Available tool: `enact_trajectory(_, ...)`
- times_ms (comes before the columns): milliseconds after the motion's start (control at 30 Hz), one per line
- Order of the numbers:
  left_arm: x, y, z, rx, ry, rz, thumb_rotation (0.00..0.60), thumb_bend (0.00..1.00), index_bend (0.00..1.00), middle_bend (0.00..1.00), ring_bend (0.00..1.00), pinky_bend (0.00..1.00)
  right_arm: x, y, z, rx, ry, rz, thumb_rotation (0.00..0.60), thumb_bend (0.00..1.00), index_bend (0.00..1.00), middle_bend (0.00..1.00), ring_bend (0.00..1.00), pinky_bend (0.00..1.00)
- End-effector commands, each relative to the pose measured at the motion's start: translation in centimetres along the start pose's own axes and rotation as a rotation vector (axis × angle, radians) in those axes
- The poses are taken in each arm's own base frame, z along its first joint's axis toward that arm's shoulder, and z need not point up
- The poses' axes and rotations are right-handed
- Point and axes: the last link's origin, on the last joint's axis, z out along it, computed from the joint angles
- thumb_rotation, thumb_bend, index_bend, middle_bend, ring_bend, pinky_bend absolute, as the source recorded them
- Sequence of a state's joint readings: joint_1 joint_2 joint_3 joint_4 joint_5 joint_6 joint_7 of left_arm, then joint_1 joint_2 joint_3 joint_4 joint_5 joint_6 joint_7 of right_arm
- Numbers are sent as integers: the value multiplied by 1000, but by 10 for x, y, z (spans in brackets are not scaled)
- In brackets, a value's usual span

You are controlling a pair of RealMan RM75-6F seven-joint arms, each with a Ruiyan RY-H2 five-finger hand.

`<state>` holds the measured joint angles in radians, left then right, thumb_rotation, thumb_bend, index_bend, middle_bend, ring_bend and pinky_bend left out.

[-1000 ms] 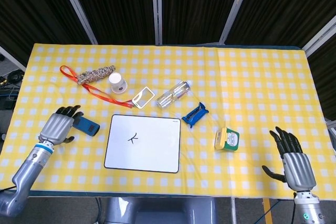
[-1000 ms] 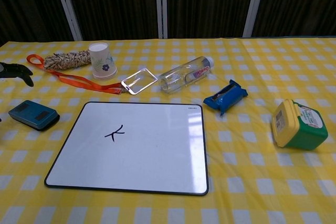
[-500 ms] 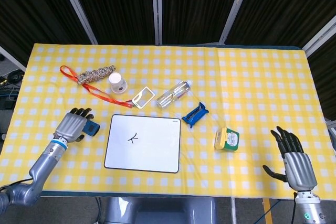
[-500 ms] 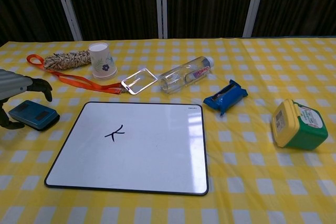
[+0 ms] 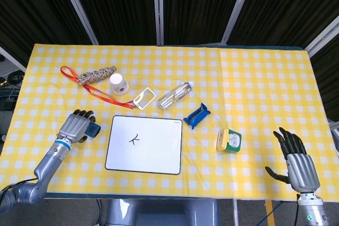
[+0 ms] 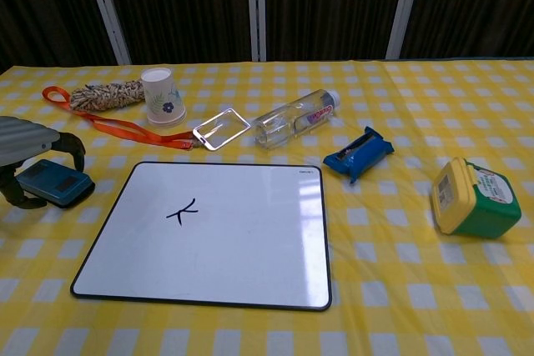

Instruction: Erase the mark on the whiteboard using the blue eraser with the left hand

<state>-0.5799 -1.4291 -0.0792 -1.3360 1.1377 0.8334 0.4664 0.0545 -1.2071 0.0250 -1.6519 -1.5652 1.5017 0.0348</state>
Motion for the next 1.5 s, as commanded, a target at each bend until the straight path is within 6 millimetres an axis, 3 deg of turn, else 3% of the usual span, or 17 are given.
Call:
enact_trajectory(33,-1,0,1,2,-4,-5,600,336,357,188,209,201,0,0,0,1,0,0,600,71,0,0,0,0)
enact_trajectory(200,-3,2,3,24,42,-29,600,454,647,458,437,413,0,0,0,1,-1,0,600,71,0,0,0,0)
enact_trajectory(300,-7,2,4,34,95,-62,600,518,736,538,504,475,0,0,0,1,-1,3,600,71,0,0,0,0)
enact_trajectory(567,5,-2,-3,1,214,-106,600,550,768,571,530,499,0,-1,0,3,-4,4,600,71,0,0,0,0)
enact_trajectory(733,17,8,-9,-46,271,-122,600,566,774,576,536,506,1,0,0,1,-3,7,600,71,0,0,0,0)
enact_trajectory(1033,24,52,-11,-164,315,-172,600,567,780,580,540,509,4,0,0,-1,4,21,600,71,0,0,0,0)
enact_trajectory(1500,24,151,-4,-347,309,-228,600,566,780,580,540,509,5,4,3,-14,-5,40,600,71,0,0,0,0)
